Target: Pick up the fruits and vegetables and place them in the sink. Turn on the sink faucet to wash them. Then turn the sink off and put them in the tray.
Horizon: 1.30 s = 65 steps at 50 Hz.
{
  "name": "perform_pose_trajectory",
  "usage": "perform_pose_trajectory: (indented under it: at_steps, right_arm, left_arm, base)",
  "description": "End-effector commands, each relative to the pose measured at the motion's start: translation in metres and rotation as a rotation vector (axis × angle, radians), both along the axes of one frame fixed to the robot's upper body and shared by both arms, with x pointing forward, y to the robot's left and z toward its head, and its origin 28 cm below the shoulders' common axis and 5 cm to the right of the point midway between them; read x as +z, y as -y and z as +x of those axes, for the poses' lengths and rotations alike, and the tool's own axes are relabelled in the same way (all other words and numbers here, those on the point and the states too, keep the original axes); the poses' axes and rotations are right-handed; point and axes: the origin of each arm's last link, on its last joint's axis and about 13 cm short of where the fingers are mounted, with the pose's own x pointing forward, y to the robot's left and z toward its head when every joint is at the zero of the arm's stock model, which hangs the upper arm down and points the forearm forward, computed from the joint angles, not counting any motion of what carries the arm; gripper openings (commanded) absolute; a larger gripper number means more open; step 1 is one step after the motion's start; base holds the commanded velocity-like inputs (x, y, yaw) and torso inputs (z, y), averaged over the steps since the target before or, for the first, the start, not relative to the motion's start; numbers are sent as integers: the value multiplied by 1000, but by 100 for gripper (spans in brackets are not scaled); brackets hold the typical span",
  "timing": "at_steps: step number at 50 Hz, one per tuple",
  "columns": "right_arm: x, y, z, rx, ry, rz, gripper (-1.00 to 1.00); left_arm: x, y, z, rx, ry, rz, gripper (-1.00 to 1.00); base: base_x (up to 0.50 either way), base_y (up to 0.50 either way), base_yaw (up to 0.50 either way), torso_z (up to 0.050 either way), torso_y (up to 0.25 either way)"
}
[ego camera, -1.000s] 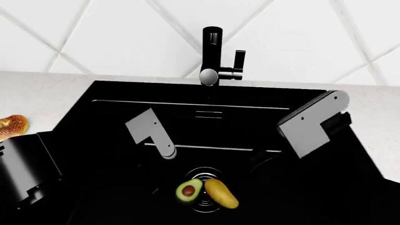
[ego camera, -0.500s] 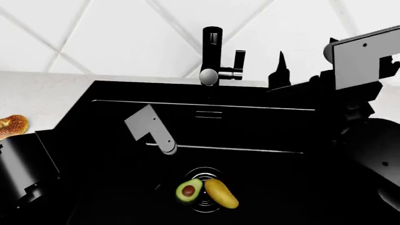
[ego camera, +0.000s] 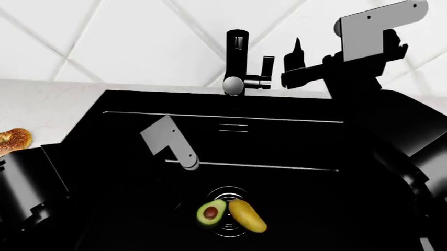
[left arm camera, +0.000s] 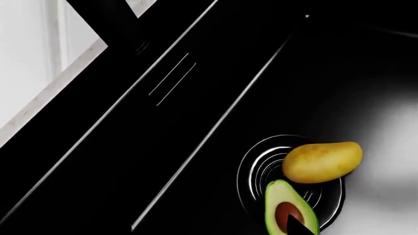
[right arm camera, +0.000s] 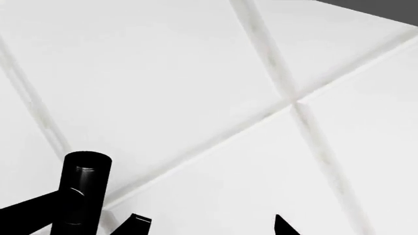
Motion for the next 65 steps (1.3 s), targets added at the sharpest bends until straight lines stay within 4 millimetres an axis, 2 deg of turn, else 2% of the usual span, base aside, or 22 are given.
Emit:
perform_pose_trajectory:
  at_steps: [1, 5, 14, 37, 51, 65]
  right_arm:
    - [3, 6, 21, 59, 7, 57, 100]
    - [5, 11, 28, 101, 9, 126, 100]
    - [4, 19, 47, 122, -39, 124, 100]
    - [20, -10, 89, 79, -27, 57, 100]
    - [8, -24, 102, 173, -94, 62, 100]
    - [8, -22, 103, 165, -97, 56, 100]
  left_arm:
    - [1, 1, 1, -4, 2, 6, 100]
    - [1, 1, 0, -12, 2, 10, 100]
    - [2, 2, 0, -22, 2, 12, 100]
    - [2, 0, 1, -15, 8, 9, 100]
    - [3, 0, 0, -37, 26, -12, 100]
    - [2, -1, -5, -73, 62, -32, 100]
  base:
    - [0, 0, 0, 0, 0]
    - [0, 0, 0, 0, 0]
    - [0, 0, 0, 0, 0]
    - [0, 0, 0, 0, 0]
    - [0, 0, 0, 0, 0]
    - [0, 0, 0, 0, 0]
